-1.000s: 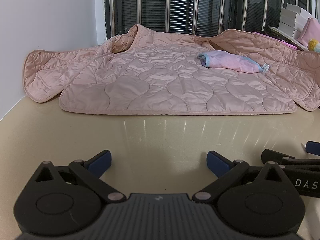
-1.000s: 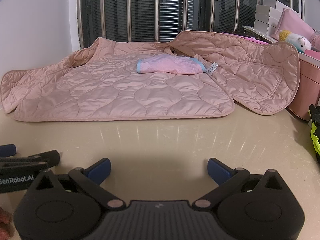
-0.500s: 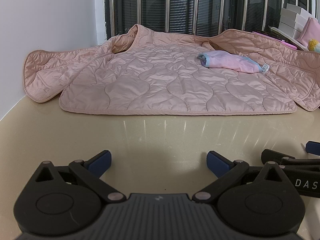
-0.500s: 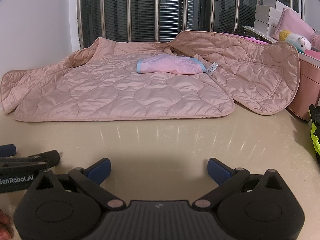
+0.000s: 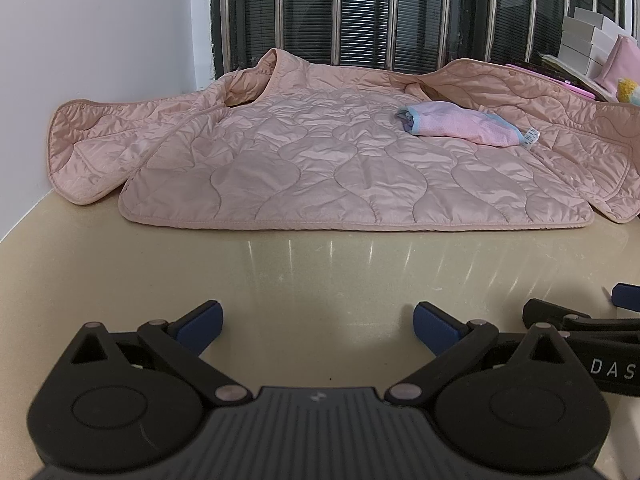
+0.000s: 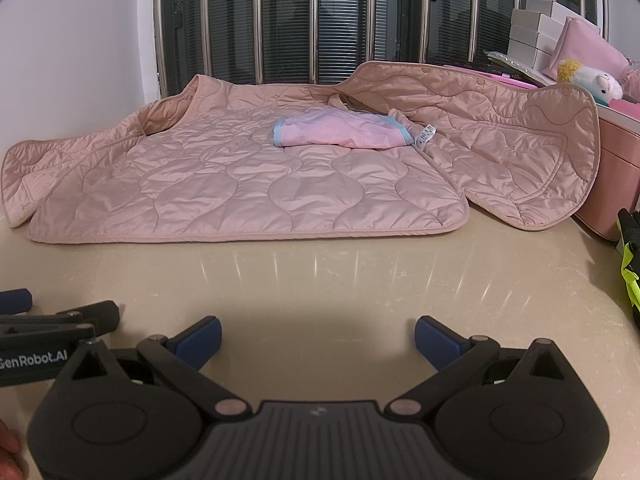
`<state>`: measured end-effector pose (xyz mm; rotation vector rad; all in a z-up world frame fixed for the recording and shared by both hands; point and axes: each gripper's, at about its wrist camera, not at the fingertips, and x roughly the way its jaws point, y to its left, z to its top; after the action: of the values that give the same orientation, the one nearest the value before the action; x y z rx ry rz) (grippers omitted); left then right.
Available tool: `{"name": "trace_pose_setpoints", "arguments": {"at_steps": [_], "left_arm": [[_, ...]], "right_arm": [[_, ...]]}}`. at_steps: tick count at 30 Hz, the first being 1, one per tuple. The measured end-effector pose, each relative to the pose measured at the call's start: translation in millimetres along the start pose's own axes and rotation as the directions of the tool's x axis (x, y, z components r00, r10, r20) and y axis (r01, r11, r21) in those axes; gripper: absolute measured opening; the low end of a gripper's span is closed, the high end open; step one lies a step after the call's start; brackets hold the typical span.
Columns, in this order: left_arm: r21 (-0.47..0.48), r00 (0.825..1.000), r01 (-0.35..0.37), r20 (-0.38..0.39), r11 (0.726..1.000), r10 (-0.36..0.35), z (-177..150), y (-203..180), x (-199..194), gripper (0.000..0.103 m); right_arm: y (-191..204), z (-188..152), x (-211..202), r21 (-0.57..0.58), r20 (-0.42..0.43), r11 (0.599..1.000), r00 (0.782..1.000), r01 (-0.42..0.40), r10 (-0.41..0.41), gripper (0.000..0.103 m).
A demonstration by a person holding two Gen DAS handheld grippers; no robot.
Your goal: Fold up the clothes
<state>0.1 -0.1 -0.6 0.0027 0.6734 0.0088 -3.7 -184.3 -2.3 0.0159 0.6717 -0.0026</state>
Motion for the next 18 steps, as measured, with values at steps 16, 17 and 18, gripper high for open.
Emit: {"name": "trace_pose_setpoints", "arguments": {"at_steps": [16, 17, 18], "left_arm": [[-0.003, 1.000, -0.010, -0.001, 1.000, 0.010, 0.1, -0.8, 0.3, 0.102], [-0.003, 1.000, -0.010, -0.001, 1.000, 0.010, 0.0, -0.6, 0.2, 0.102], [-0.003, 1.000, -0.010, -0.001, 1.000, 0.010, 0.2, -0.8, 0.3, 0.102]], "right_arm": [[-1.2, 0.2, -0.4, 0.000, 0.001, 1.000, 1.000, 0.000, 0.000, 0.103], [-2.2, 0.4, -0.4, 0.001, 0.001, 1.000, 1.000, -0.001, 0.001, 0.103], [-1.3, 1.2, -1.2, 0.002, 0.001, 1.000, 1.000, -0.001, 0.001, 0.103]]}}
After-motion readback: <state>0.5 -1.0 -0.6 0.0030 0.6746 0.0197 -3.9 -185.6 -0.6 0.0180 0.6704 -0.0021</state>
